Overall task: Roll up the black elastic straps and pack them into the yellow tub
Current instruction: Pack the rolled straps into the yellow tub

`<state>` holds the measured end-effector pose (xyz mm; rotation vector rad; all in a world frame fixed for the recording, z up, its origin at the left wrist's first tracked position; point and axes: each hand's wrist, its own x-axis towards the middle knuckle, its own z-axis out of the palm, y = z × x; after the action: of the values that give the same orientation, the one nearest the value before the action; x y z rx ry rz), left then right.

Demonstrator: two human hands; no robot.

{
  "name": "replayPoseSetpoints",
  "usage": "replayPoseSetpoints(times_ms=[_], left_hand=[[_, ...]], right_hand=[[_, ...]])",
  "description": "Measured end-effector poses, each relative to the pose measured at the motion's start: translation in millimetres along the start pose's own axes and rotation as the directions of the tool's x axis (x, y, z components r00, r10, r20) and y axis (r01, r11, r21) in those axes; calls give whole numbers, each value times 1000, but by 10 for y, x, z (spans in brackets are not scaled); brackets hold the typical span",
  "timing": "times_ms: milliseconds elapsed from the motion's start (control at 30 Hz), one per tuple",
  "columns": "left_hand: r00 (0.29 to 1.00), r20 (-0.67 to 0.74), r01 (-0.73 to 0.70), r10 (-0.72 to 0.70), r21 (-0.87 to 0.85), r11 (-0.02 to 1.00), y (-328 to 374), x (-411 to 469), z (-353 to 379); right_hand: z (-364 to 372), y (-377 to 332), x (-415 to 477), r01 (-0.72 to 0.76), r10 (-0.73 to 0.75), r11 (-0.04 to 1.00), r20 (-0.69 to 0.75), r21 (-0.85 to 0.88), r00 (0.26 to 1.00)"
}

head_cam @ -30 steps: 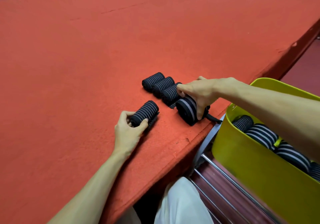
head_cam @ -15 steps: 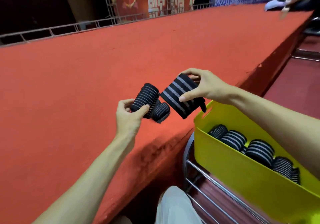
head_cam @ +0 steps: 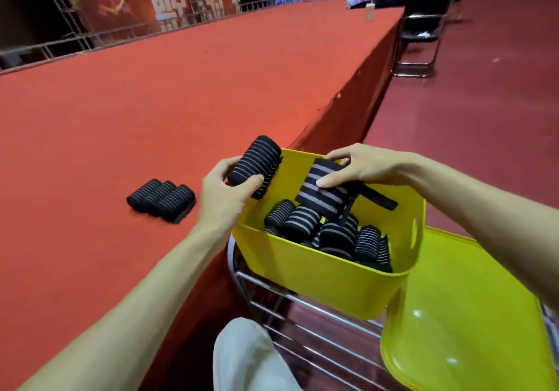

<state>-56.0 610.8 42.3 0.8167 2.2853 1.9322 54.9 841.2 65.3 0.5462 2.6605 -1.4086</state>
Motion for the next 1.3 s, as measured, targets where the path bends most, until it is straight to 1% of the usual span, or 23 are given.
replayPoseSetpoints(times_ms=[100,167,267,367,433,533,600,667,733,800,867,933,967,1000,1033,1067,1100,1133,1167,1200,1233,1267,1300], left_hand=[[997,77,-19,15,49,999,-33,13,198],[993,115,-32,20,96,995,-69,21,276],[989,150,-33,15,118,992,-102,25,341],[985,170,-34,13,120,992,-116,14,361],[985,173,-27,5,125,992,-139,16,360],[984,180,-15,-10,135,991,-177,12,339],[983,183,-15,-12,141,990,-184,6,327],[983,183,-11,-16,145,989,-192,8,319],[983,185,-10,-18,147,989,-193,6,316],[982,186,-6,-21,144,990,-196,4,312],[982,189,-2,-25,143,990,-187,-4,311],[981,191,-4,-23,141,990,-173,-16,313],[981,191,-3,-23,135,991,-170,-16,313],[981,192,-1,-24,129,992,-160,-17,306],[980,197,3,-27,122,992,-159,-16,301],[979,203,8,-31,114,993,-153,-15,296],[978,205,12,-33,105,994,-149,-17,292],[978,207,12,-32,99,995,-143,-16,280],[977,211,15,-34,91,996,-144,-16,293],[977,210,17,-35,87,996,-139,-17,287],[977,209,20,-36,79,997,-136,-19,291],[978,207,21,-36,75,997,-133,-17,288],[977,208,19,-34,73,997,-132,-12,286]], right_hand=[[-60,206,-52,-99,107,990,73,-97,992],[-62,279,-58,-135,162,969,122,-205,979],[-16,322,-33,-146,269,878,217,-456,938],[134,396,25,-155,409,774,299,-613,862],[266,475,91,-184,497,725,319,-664,807],[423,627,203,-210,572,668,313,-714,758],[468,727,250,-234,615,657,331,-716,715],[499,813,265,-221,627,658,361,-720,690],[536,865,257,-177,611,649,369,-740,700],[583,860,235,-124,581,620,347,-775,736],[613,810,214,-70,549,564,310,-823,776],[596,758,212,20,513,486,303,-874,803],[564,732,221,50,490,474,310,-879,814],[509,703,240,77,448,477,317,-875,836],[438,672,259,93,373,503,313,-859,874],[356,626,281,99,259,556,286,-825,922],[275,543,282,105,119,643,234,-759,965],[215,440,288,121,-34,763,146,-636,989],[177,323,263,162,-165,875,34,-456,986],[171,200,247,232,-258,937,-68,-262,964],[175,101,224,284,-295,954,-123,-97,948],[191,24,213,311,-306,950,-114,37,945],[216,-42,203,320,-314,936,-61,145,947]])
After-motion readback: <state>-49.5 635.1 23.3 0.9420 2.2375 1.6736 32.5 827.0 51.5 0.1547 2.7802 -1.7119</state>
